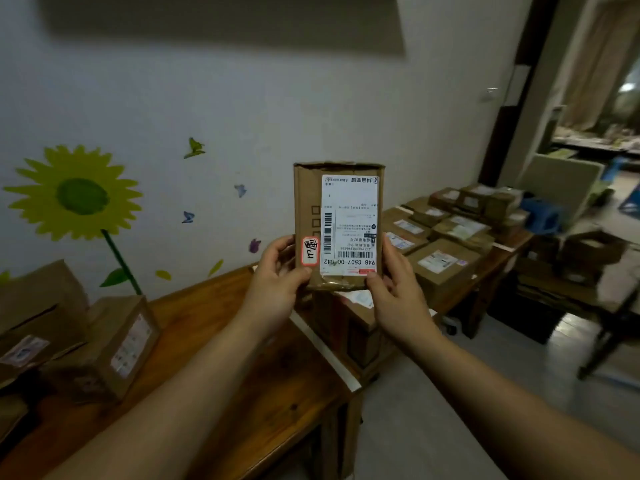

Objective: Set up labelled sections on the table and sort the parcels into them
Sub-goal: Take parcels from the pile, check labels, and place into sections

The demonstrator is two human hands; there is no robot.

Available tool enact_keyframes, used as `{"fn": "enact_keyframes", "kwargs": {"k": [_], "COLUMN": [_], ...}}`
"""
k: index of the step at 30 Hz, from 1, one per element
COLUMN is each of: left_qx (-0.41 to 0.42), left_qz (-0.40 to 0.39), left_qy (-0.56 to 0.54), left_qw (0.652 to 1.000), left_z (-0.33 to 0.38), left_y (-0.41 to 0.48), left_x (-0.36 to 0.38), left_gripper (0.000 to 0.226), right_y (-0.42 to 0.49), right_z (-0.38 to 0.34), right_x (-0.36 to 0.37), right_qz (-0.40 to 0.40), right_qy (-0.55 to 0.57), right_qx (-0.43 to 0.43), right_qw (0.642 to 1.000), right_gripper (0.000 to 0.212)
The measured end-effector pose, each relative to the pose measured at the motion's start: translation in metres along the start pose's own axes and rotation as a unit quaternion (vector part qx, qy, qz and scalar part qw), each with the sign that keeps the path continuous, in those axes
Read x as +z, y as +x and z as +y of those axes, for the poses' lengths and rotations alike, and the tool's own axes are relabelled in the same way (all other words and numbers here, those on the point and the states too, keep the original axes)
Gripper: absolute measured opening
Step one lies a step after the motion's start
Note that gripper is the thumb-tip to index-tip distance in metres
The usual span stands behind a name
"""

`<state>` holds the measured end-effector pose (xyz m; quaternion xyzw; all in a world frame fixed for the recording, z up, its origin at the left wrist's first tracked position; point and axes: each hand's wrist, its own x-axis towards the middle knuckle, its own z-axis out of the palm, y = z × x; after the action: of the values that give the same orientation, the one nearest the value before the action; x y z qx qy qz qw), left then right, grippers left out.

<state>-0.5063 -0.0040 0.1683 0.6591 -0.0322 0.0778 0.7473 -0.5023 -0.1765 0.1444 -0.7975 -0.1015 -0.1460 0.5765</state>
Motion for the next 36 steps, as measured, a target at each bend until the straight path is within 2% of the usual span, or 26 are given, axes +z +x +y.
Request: {"fn": "enact_keyframes", "kwargs": {"k": [5,9,17,23,29,32,36], "left_qx": [-0.021,-0.039,-0.098,-0.122,-0.136,-0.138,-0.129], "left_qz": [-0.063,-0.084,-0.123,-0.182,-0.21,-0.22,-0.218], "left_qy": [0.042,0.095,0.135,0.186,0.191,0.196,0.177], "left_qw": [0.997,0.991,0.978,0.958,0.949,0.946,0.951], "left_z": [-0.008,-0.025,-0.076,-0.101,-0.13,-0.148,-0.17], "left_y": [0.012,0.026,0.063,0.085,0.128,0.165,0.233], "left_x": [0.066,0.129,0.281,0.352,0.4,0.422,0.451], "left_gripper": [0.052,0.056,0.056,0.076,0.059,0.065,0.062], "right_y": [0.003,0.013,0.04,0.063,0.092,0.125,0.189], "right_z": [0.031,0.061,0.136,0.187,0.238,0.261,0.289], "right_x": [-0.056,-0.11,-0.247,-0.306,-0.332,-0.348,-0.368], "right_qz": [0.056,0.063,0.056,0.028,0.0,0.008,0.014], "right_qy": [-0.006,0.014,-0.031,-0.105,-0.194,-0.205,-0.232], "right_qx": [0.0,0.007,0.035,0.084,0.145,0.151,0.15], "right_qw": [0.998,0.998,0.997,0.991,0.97,0.967,0.961], "right_gripper": [0.056,0.05,0.044,0.057,0.08,0.08,0.076]}}
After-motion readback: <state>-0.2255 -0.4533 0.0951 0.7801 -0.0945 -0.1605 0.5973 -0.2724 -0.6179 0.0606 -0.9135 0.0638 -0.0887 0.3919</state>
